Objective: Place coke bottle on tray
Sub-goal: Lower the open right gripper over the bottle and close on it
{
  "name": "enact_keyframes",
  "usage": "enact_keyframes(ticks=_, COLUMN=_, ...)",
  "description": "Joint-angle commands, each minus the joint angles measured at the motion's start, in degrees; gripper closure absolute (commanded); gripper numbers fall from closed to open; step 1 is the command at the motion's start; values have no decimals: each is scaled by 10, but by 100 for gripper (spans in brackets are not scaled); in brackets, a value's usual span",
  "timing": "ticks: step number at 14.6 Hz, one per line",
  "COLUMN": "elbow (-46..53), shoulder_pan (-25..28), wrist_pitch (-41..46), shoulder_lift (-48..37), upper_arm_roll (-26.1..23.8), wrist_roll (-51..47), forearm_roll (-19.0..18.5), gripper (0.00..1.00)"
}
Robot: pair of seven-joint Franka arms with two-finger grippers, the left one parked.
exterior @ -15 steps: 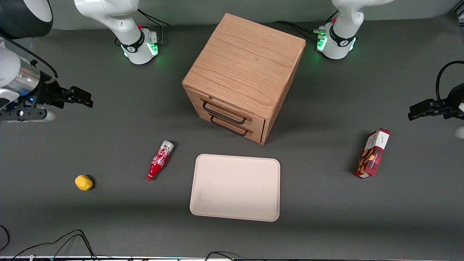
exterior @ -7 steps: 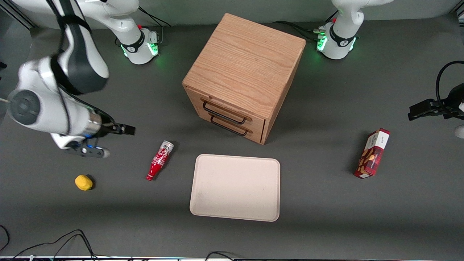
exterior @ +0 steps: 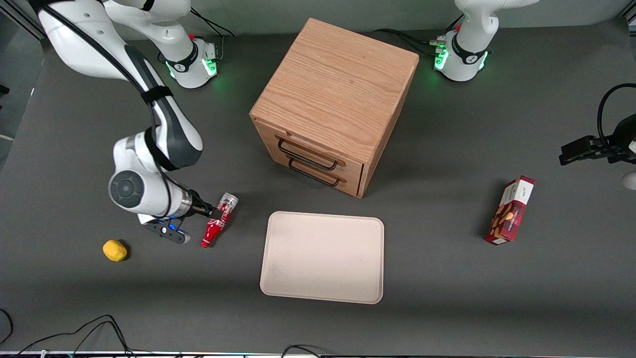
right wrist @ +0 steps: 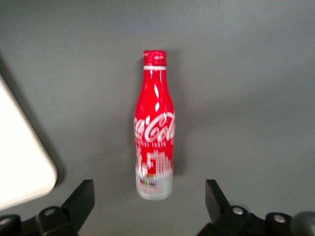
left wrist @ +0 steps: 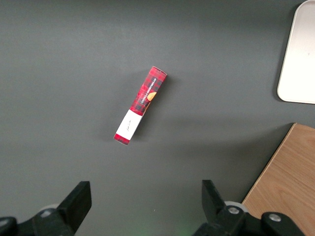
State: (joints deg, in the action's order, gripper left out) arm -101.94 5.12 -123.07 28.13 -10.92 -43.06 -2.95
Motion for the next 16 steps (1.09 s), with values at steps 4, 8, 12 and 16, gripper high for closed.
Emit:
enact_keyframes(ticks=4, elbow=-35, shoulder_pan=8, wrist_pitch=-90, shoulder_lift=38, upper_arm_roll=-2, wrist_roll=-94, forearm_roll=-75, gripper=0)
enact_keyframes(ticks=8, elbow=-33, shoulder_pan=8, wrist_pitch=-126, shoulder_lift=72, upper_arm_roll=-2, wrist_roll=-113, forearm_roll=-93, gripper=0)
enact_keyframes(ticks=12, elbow=-32, shoulder_pan=7, wrist_pitch=-133, shoulder_lift=84, upper_arm_roll=-2, wrist_roll=-122, forearm_roll=-112, gripper=0)
enact_keyframes(ticks=16, elbow=-31, shoulder_pan=6, wrist_pitch=-137, shoulder_lift=87, upper_arm_roll=-2, wrist_roll=-123, forearm_roll=-113, gripper=0)
